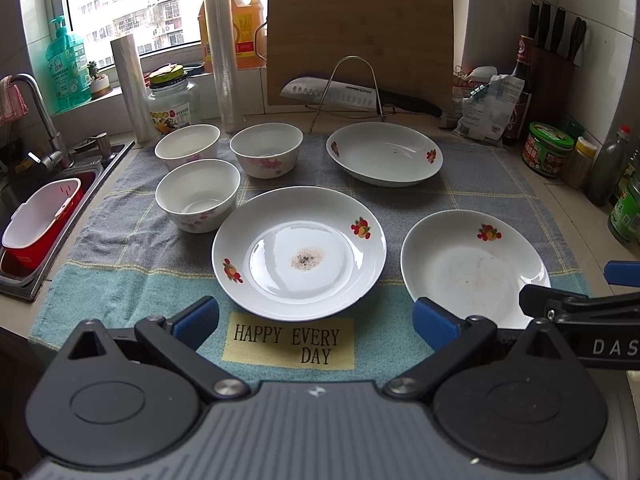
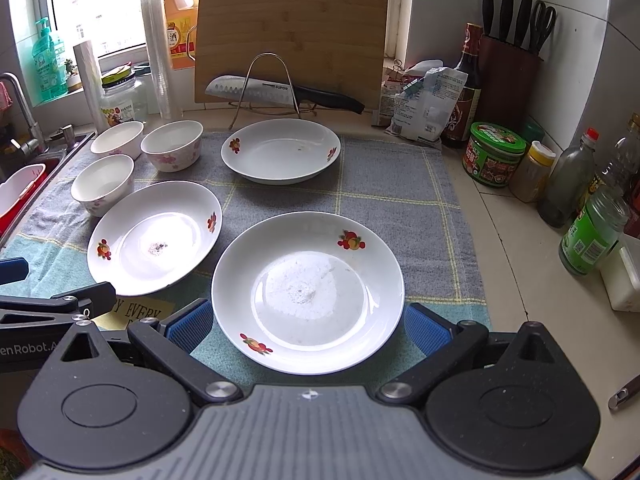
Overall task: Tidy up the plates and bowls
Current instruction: 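Move the right gripper toward the unstained white flower plate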
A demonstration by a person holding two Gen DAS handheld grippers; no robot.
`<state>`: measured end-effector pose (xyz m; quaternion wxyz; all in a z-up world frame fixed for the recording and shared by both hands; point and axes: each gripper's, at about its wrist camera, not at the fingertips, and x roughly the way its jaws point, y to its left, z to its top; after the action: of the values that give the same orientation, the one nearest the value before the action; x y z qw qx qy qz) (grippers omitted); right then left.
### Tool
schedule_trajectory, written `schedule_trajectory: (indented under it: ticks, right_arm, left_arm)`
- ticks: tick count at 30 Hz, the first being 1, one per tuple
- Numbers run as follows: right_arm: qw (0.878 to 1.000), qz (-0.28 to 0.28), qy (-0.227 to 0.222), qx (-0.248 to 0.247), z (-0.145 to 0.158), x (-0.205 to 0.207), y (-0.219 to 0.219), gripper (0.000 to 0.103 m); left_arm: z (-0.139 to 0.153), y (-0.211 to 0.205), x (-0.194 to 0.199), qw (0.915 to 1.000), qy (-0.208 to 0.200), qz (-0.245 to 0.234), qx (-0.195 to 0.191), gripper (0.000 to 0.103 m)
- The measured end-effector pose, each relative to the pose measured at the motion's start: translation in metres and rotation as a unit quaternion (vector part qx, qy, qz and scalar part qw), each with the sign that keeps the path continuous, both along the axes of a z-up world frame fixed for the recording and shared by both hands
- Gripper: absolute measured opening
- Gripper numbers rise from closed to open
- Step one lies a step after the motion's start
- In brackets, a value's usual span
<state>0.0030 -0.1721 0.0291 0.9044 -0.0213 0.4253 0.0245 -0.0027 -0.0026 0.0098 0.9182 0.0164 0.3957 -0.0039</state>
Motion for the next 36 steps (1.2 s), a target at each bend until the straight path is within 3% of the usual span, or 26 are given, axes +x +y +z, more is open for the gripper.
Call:
schedule_trajectory:
  ticks: [23, 36]
  right_arm:
    - [1.0, 0.019, -0.018, 0.012, 0.003, -0.007, -0.003, 0.103]
    - [0.999, 0.014, -0.041, 0.027, -0.002, -0.014, -0.031, 0.103]
  left_arm:
    - [-0.004, -0.001, -0.004, 0.9994, -0.022, -0.023, -0.013, 0.102]
    - [-0.019, -0.012, -0.01, 0.9955, -0.036, -0.083, -0.03, 0.102]
